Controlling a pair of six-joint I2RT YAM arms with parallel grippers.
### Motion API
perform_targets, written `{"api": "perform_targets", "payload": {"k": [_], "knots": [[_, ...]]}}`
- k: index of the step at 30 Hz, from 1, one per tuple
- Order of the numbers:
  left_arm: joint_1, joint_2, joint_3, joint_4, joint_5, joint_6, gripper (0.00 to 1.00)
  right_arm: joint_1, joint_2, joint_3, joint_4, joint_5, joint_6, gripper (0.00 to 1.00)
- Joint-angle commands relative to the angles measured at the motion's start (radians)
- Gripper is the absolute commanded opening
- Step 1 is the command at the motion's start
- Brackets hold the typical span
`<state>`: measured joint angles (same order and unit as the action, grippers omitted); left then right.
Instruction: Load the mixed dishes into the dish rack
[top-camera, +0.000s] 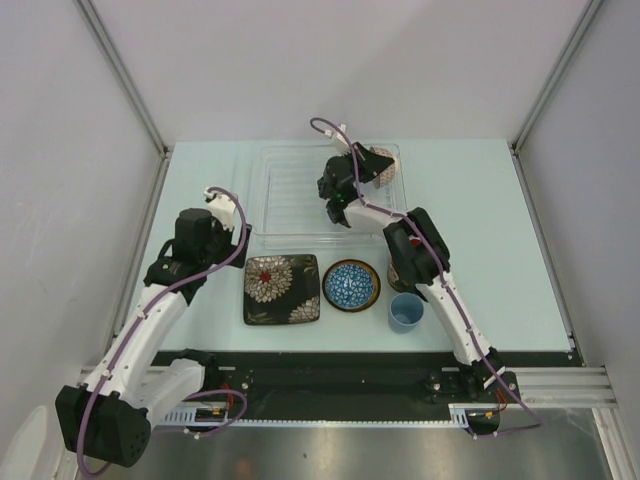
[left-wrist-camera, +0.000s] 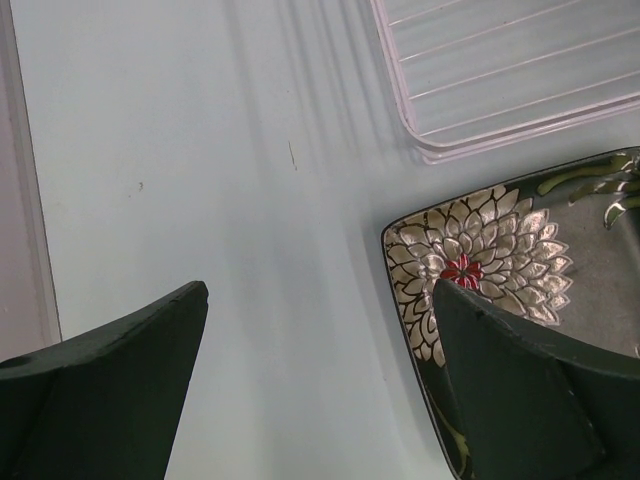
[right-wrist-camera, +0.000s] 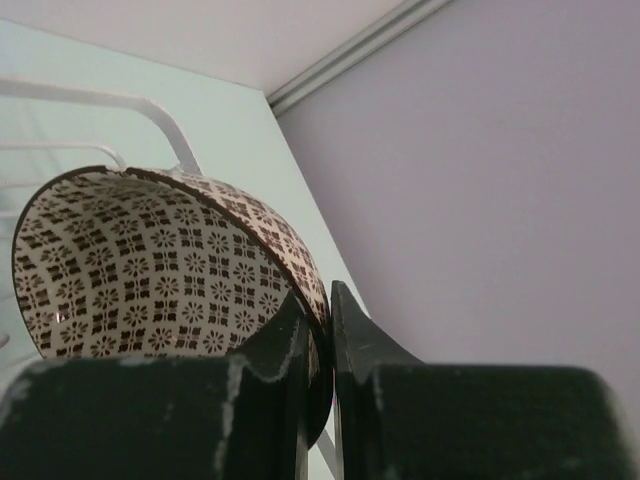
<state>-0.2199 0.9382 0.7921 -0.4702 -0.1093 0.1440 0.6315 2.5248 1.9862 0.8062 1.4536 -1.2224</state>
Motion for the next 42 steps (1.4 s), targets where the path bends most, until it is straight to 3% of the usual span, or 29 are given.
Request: {"api": "perform_targets", "payload": {"k": [1, 18, 21, 24, 25, 29, 35, 42], "knots": [[0.013, -0.001, -0.016, 0.05, 0.005, 0.023, 1.0, 0.016, 0.037, 0.037, 0.6, 0.171, -0.473, 0.0], [0.016, -0.029, -0.004, 0.03, 0.007, -0.003, 1.0, 0.065, 0.069, 0.026, 0.692, 0.303, -0.592, 0.0], [0.016, -0.041, -0.008, 0.025, 0.002, 0.002, 1.0, 0.063, 0.081, 0.026, 0.694, 0.304, -0.595, 0.05], [0.02, -0.047, -0.013, 0.025, 0.002, 0.006, 1.0, 0.059, 0.092, 0.017, 0.694, 0.307, -0.597, 0.25], [0.024, -0.047, -0.013, 0.027, 0.002, 0.009, 1.0, 0.057, 0.094, 0.011, 0.694, 0.306, -0.597, 0.37], [0.027, -0.044, -0.011, 0.03, 0.005, 0.005, 1.0, 0.059, 0.094, 0.002, 0.696, 0.307, -0.598, 0.67], [0.03, -0.038, -0.013, 0.036, 0.007, 0.008, 1.0, 0.062, 0.068, 0.003, 0.696, 0.306, -0.601, 0.83], [0.034, -0.036, -0.005, 0.038, 0.007, 0.009, 1.0, 0.066, -0.122, -0.09, 0.694, 0.307, -0.617, 0.93]]}}
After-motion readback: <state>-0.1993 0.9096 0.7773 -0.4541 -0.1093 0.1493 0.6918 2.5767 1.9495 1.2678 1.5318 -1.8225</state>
